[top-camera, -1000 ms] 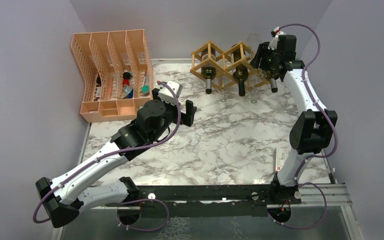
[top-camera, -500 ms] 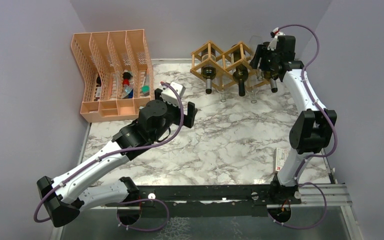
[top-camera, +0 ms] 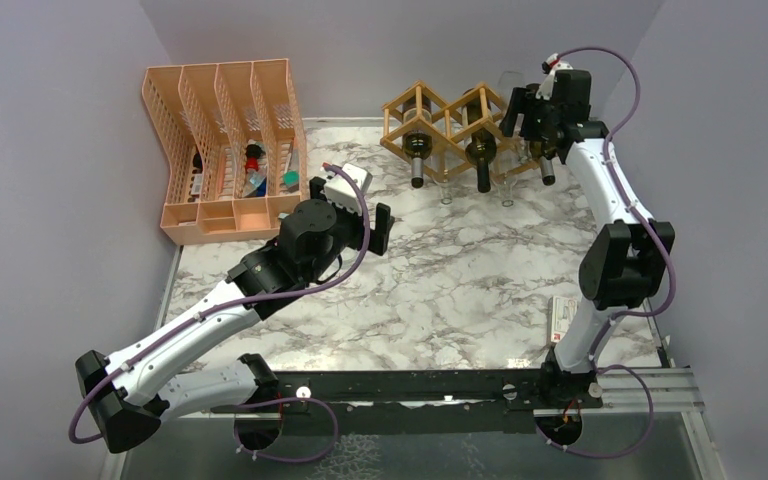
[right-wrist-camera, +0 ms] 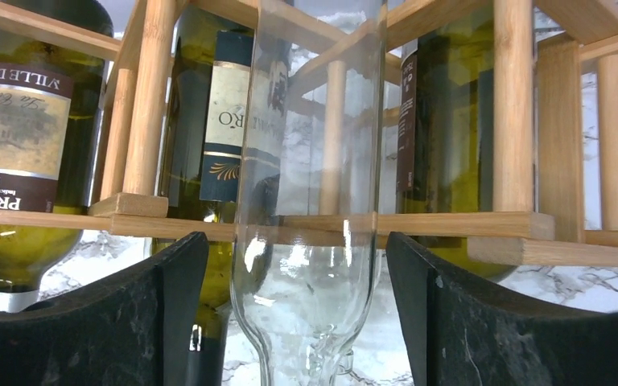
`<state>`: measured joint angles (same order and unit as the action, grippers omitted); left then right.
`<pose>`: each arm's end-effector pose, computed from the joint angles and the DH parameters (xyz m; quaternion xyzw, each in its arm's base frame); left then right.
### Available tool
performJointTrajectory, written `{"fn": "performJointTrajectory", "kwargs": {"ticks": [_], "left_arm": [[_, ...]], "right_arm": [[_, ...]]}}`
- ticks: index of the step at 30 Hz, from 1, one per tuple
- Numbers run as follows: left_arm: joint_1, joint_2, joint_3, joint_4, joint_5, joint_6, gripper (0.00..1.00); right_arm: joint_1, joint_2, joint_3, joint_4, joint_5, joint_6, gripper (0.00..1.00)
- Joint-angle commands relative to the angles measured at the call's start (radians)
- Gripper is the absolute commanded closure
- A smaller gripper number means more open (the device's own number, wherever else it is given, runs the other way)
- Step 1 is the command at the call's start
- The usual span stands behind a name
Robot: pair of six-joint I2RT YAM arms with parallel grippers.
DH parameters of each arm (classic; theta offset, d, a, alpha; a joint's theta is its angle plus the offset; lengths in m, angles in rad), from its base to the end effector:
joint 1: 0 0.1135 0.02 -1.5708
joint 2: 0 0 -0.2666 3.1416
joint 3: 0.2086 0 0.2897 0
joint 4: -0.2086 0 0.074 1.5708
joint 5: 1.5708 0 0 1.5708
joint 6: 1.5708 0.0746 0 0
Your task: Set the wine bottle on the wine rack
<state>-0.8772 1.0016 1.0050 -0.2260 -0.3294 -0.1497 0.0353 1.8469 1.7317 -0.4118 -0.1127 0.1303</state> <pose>0.2107 -0.2157 0.3671 0.1786 0.7567 -0.1909 0.5993 0.5085 0.0264 0.3225 0.0131 0.8659 0.0898 0.4920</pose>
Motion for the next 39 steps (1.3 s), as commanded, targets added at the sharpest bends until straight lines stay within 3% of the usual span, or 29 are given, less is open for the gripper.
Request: {"fn": "performJointTrajectory", "kwargs": {"ticks": [1, 6, 12, 23, 31, 39], "left_arm": [[-0.001, 0.002, 0.022, 0.002, -0.070, 0.013, 0.01], [0.000, -0.002, 0.041, 0.006, -0.130, 0.031, 0.01], [0.000, -0.018, 0.072, 0.017, -0.194, 0.071, 0.01], [0.000, -0.103, 0.114, 0.026, -0.343, 0.141, 0.01], [-0.001, -0.211, 0.120, 0.068, -0.410, 0.171, 0.01], [0.000, -0.277, 0.098, 0.077, -0.422, 0.162, 0.01]], "right_arm": [[-0.002, -0.090, 0.016, 0.001, 0.074, -0.005, 0.15], [-0.002, -0.190, -0.034, 0.006, 0.046, 0.008, 0.15], [0.033, -0.318, -0.150, 0.032, -0.149, 0.042, 0.18], [0.449, -0.454, -0.310, 0.108, -0.186, 0.026, 0.21], [0.734, -0.323, -0.299, 0.149, -0.088, 0.010, 0.23], [0.863, -0.094, -0.133, 0.139, 0.016, -0.012, 0.24]]}}
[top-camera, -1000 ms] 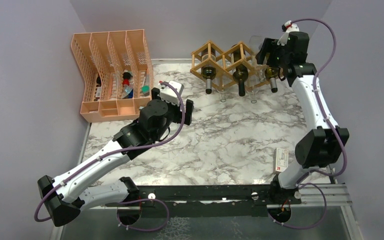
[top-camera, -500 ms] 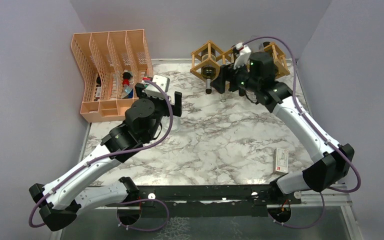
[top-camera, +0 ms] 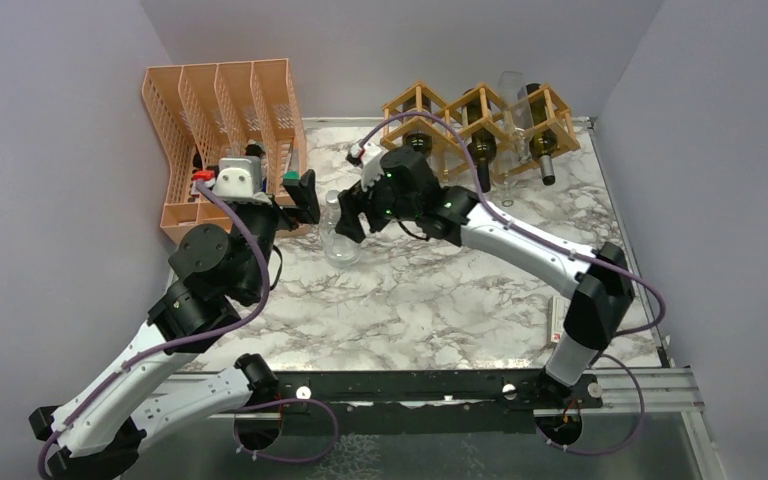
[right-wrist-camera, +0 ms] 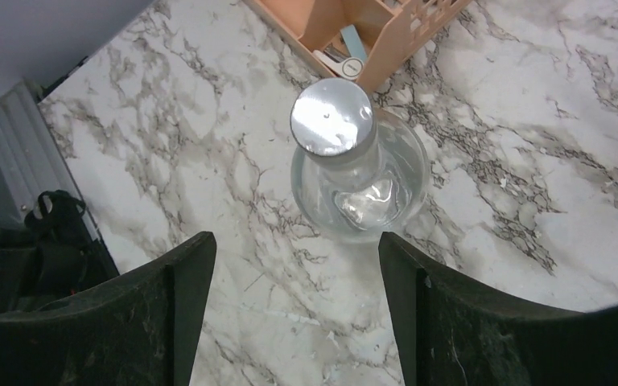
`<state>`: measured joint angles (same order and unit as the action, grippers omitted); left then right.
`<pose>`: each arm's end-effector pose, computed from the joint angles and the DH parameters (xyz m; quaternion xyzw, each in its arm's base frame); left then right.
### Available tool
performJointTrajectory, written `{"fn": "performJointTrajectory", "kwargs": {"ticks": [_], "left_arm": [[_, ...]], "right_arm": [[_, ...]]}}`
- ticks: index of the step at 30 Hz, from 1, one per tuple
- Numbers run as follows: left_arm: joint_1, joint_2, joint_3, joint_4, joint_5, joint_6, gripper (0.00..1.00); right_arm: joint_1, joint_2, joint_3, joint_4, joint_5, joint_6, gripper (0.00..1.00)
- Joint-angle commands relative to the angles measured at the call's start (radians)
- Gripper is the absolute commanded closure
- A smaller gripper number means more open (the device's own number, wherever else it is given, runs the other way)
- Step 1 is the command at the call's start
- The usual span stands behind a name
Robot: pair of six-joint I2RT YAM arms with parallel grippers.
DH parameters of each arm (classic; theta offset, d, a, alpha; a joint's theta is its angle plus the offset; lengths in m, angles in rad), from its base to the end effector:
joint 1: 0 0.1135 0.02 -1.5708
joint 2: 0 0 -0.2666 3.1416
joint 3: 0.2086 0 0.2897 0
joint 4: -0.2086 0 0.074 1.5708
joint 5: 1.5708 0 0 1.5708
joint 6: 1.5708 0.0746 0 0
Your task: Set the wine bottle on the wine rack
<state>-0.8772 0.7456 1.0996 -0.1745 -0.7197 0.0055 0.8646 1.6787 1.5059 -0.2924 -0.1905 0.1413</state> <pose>0.1639 -0.1202 0.4721 0.0118 0.6578 -0.0987 0.7466 0.2941 0.3666 0.3229 -0.3465 0.7747 0.3229 0.4190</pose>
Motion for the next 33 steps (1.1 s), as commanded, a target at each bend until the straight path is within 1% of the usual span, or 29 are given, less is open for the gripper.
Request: {"fn": "performJointTrajectory", "kwargs": {"ticks": [1, 6, 10, 12, 16, 21, 24, 28, 33], "left_arm": [[-0.001, -0.025, 0.002, 0.025, -0.031, 0.007, 0.01], [0.000, -0.026, -0.004, 0.016, -0.034, 0.003, 0.01], [-0.001, -0.028, -0.011, 0.015, -0.036, 0.002, 0.01], [0.000, -0.027, -0.012, 0.011, -0.037, 0.001, 0.01], [0.000, -0.028, -0.015, 0.009, -0.038, 0.002, 0.01], [0.000, -0.028, -0.021, 0.011, -0.040, 0.001, 0.01], [-0.001, -0.022, -0.021, 0.013, -0.040, 0.001, 0.01], [0.000, -0.015, -0.016, 0.009, -0.040, -0.001, 0.01], [0.000, -0.014, -0.015, -0.005, -0.039, -0.014, 0.01]], "right_arm": [[0.042, 0.100, 0.120, 0.015, 0.114, -0.025, 0.24], [0.060, 0.225, 0.259, -0.028, 0.203, -0.029, 0.27], [0.065, 0.285, 0.329, -0.049, 0.218, -0.041, 0.34], [0.066, 0.297, 0.337, -0.043, 0.222, -0.048, 0.36], [0.067, 0.309, 0.335, -0.044, 0.238, -0.063, 0.45], [0.068, 0.296, 0.286, -0.028, 0.248, -0.074, 0.49], [0.068, 0.285, 0.263, -0.010, 0.254, -0.075, 0.59], [0.068, 0.272, 0.238, 0.007, 0.273, -0.093, 0.76], [0.068, 0.193, 0.081, 0.110, 0.317, -0.104, 0.87]]}}
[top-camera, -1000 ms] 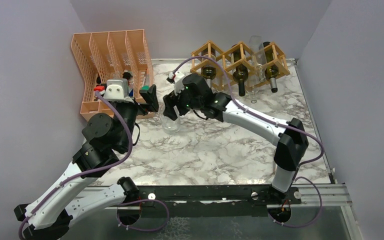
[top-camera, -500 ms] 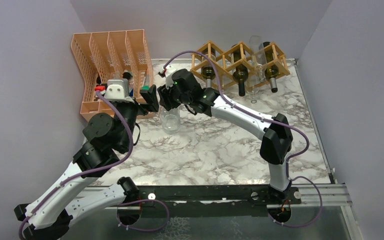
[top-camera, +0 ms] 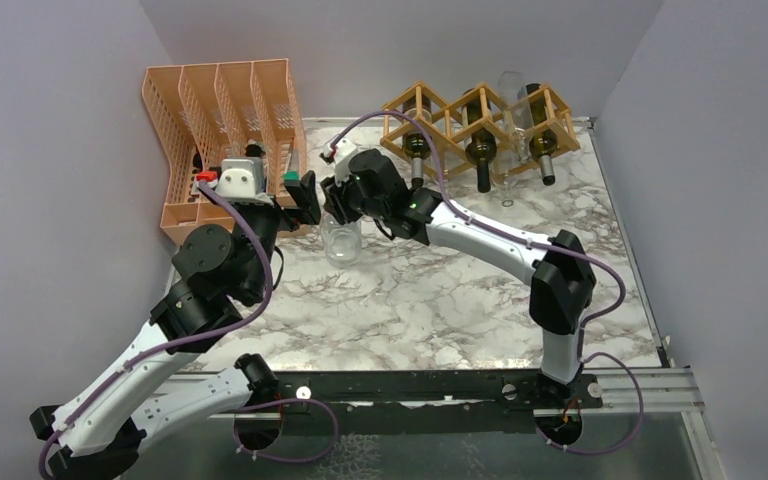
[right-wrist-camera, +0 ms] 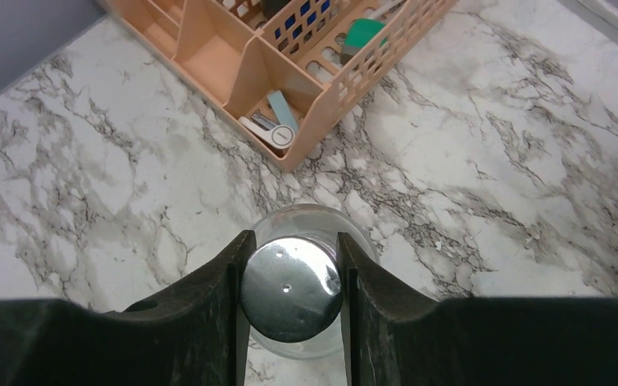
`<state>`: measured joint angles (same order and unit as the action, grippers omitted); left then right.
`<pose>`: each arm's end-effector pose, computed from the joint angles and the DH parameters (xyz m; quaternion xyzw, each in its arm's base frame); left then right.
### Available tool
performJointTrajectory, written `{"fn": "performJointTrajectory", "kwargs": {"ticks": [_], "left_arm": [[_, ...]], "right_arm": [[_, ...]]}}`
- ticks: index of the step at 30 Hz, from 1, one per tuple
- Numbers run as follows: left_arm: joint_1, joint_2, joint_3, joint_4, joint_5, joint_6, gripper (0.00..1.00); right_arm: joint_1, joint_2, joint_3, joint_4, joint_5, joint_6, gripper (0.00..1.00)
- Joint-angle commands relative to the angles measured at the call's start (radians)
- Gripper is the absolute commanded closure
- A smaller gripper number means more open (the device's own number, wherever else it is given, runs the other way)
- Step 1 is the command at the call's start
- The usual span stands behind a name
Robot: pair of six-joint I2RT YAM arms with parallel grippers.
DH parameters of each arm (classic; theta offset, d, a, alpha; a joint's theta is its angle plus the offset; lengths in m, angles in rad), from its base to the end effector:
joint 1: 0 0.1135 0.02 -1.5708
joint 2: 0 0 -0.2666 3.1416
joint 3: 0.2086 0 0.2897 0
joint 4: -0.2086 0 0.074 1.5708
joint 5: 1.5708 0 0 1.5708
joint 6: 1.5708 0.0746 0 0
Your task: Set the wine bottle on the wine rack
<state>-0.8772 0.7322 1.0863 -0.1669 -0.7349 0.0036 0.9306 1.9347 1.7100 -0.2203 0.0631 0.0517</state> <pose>0.1624 -0.1171 0.4703 0.0035 0.6565 -0.0964 0.7482 0.3255 0.4291 0.2941 -0.3444 0.7721 0.2280 0.4829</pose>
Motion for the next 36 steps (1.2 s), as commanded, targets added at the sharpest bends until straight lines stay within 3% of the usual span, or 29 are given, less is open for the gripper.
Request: {"fn": "performJointTrajectory", "kwargs": {"ticks": [1, 6, 11, 20, 28, 36], "left_arm": [[0.000, 0.000, -0.003, -0.013, -0.021, -0.014, 0.01], [0.000, 0.012, -0.014, -0.015, -0.014, -0.030, 0.01], [0.000, 0.067, -0.021, -0.032, -0.048, -0.059, 0.01], [0.014, 0.240, -0.056, -0.065, -0.040, -0.203, 0.01], [0.168, 0.393, -0.089, -0.105, 0.270, -0.355, 0.01], [0.287, 0.582, -0.105, -0.108, 0.568, -0.394, 0.01]], "right_arm": [[0.002, -0.086, -0.171, 0.066, 0.069, -0.016, 0.89], [0.002, -0.215, -0.434, 0.197, 0.105, 0.014, 0.99], [0.001, -0.377, -0.654, 0.260, 0.095, 0.077, 0.99], [0.002, -0.587, -0.840, 0.142, 0.039, 0.201, 0.99], [0.002, -0.678, -0.943, 0.089, 0.018, 0.214, 0.99], [0.002, -0.623, -1.020, 0.098, -0.012, 0.200, 0.99]]}}
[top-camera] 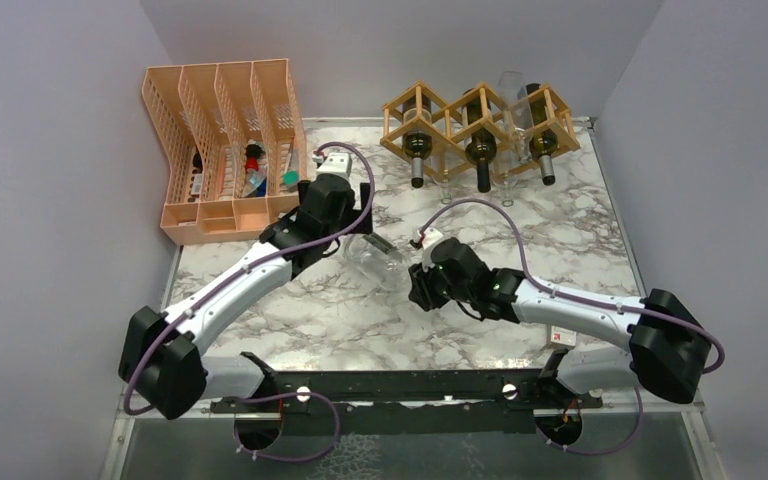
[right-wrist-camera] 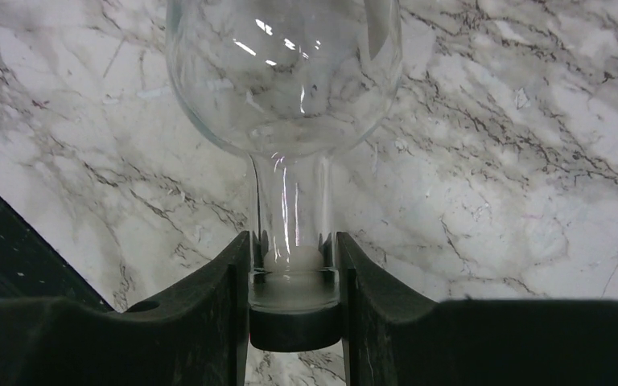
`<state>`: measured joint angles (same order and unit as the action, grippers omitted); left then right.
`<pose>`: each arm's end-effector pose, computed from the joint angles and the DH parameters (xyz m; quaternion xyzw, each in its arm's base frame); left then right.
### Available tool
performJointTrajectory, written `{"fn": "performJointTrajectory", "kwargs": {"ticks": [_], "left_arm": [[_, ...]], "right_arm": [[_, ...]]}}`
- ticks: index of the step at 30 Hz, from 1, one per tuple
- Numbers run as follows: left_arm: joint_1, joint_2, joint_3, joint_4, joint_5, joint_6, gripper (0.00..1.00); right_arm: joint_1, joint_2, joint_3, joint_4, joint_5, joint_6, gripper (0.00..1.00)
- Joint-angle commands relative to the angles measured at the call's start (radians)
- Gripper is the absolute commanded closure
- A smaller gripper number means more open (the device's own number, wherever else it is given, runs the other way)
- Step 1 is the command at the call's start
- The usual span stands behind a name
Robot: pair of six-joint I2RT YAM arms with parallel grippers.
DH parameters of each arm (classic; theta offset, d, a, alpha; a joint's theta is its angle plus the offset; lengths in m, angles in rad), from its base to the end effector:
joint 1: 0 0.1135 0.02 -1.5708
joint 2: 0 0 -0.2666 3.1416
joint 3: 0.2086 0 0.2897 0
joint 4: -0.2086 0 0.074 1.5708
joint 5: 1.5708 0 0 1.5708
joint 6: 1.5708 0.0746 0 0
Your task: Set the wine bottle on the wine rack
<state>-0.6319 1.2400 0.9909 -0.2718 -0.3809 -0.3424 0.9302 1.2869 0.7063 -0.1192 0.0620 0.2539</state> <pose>0.2965 -0.1827 0.2826 0.0287 0.8545 -0.0856 0.5115 0.2002 0.2608 0.1685 -0.2883 0.8592 0.2120 0.3656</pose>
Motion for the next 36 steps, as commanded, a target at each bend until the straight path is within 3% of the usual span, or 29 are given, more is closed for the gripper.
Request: {"fn": "performJointTrajectory", "kwargs": {"ticks": [1, 6, 12, 16, 24, 36], "left_arm": [[0.056, 0.099, -0.011, -0.004, 0.259, -0.050, 0.01], [0.092, 0.196, -0.007, -0.003, 0.353, -0.055, 0.01], [0.098, 0.236, -0.032, -0.002, 0.386, -0.035, 0.01], [0.098, 0.251, -0.055, 0.001, 0.416, -0.032, 0.05], [0.098, 0.277, -0.063, 0.000, 0.463, -0.030, 0.22], [0.098, 0.305, -0.063, -0.002, 0.501, -0.034, 0.35]], "right_arm": [[0.002, 0.034, -0.022, 0.001, -0.013, -0.003, 0.99], [0.001, 0.082, -0.026, 0.002, -0.006, -0.003, 0.96], [0.002, 0.112, -0.019, -0.005, 0.014, 0.015, 0.69], [0.002, 0.125, -0.014, -0.001, 0.021, 0.015, 0.59], [0.001, 0.199, 0.022, 0.018, 0.017, -0.009, 0.55], [0.002, 0.320, 0.093, 0.087, -0.003, -0.077, 0.52]]}}
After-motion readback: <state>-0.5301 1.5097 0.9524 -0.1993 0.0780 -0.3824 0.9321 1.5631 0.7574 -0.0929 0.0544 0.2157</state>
